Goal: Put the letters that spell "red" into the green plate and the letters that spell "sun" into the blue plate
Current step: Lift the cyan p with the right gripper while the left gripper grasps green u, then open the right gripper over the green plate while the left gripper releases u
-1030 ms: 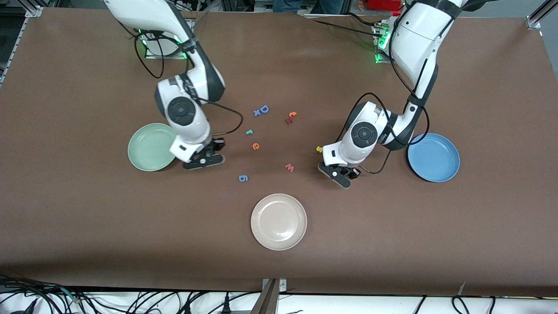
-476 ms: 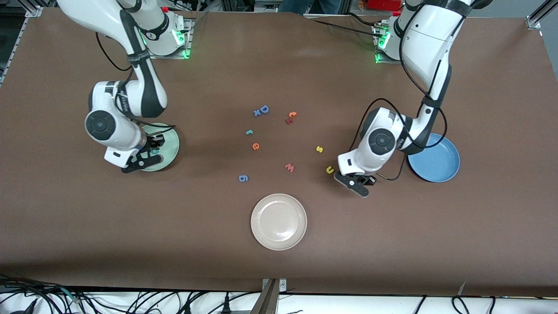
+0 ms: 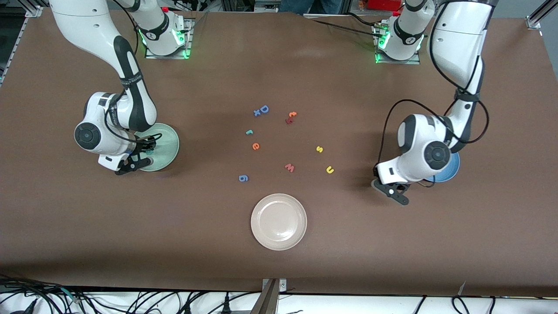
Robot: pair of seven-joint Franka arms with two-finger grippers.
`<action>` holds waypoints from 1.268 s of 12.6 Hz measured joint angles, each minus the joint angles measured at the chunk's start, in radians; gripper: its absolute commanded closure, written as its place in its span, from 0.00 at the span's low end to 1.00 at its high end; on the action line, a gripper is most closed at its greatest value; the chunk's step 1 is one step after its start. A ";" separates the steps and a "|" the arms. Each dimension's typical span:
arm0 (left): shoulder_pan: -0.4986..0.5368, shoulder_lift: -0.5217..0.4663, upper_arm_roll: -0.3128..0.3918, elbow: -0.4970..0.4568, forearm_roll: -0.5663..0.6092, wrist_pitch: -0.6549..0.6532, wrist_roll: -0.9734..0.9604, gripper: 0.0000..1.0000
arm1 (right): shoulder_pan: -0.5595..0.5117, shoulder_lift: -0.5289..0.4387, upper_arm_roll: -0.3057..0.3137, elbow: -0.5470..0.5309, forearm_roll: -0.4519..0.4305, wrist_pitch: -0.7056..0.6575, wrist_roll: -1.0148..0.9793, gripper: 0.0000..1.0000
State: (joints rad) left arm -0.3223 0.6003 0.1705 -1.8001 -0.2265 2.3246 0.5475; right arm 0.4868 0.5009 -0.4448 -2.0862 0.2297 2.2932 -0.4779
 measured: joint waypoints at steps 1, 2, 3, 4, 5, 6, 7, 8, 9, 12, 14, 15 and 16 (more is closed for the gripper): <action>0.011 -0.018 0.023 0.000 0.000 -0.041 0.037 0.85 | 0.001 -0.001 0.002 0.009 0.001 -0.001 0.000 0.00; 0.025 -0.038 0.042 0.000 0.000 -0.077 0.075 0.85 | 0.001 -0.003 0.004 0.024 0.001 -0.010 0.000 0.00; 0.037 -0.054 0.064 0.000 0.000 -0.110 0.111 0.85 | 0.003 -0.007 0.006 0.049 0.003 -0.047 0.010 0.00; 0.050 -0.066 0.084 0.000 0.000 -0.142 0.143 0.85 | 0.008 -0.015 0.011 0.088 0.005 -0.120 0.048 0.01; 0.066 -0.075 0.100 0.000 0.000 -0.170 0.174 0.85 | 0.021 -0.024 0.016 0.136 0.005 -0.210 0.109 0.01; 0.082 -0.082 0.113 -0.002 0.000 -0.197 0.210 0.84 | 0.041 -0.031 0.019 0.179 0.005 -0.279 0.176 0.01; 0.097 -0.085 0.128 -0.005 0.000 -0.217 0.248 0.82 | 0.069 -0.037 0.022 0.210 0.006 -0.316 0.247 0.01; 0.112 -0.085 0.141 -0.015 0.000 -0.228 0.281 0.82 | 0.106 -0.039 0.026 0.226 0.008 -0.325 0.321 0.01; 0.124 -0.085 0.149 -0.035 0.000 -0.229 0.299 0.82 | 0.146 -0.039 0.029 0.232 0.021 -0.321 0.390 0.01; 0.147 -0.071 0.151 -0.085 0.001 -0.223 0.307 0.82 | 0.282 -0.027 0.047 0.231 0.085 -0.223 0.502 0.01; 0.147 -0.050 0.151 -0.091 0.001 -0.201 0.299 0.77 | 0.381 -0.007 0.053 0.231 0.099 -0.149 0.603 0.01; 0.147 -0.039 0.151 -0.096 0.001 -0.186 0.287 0.57 | 0.419 0.004 0.056 0.231 0.102 -0.109 0.665 0.03; 0.146 -0.032 0.151 -0.105 0.001 -0.167 0.280 0.07 | 0.450 0.018 0.059 0.230 0.103 -0.061 0.717 0.10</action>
State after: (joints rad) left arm -0.1758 0.5683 0.3210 -1.9048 -0.2260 2.1579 0.8272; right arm 0.9367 0.5186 -0.3860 -1.8562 0.3329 2.2320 0.2393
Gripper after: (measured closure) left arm 0.731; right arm 0.009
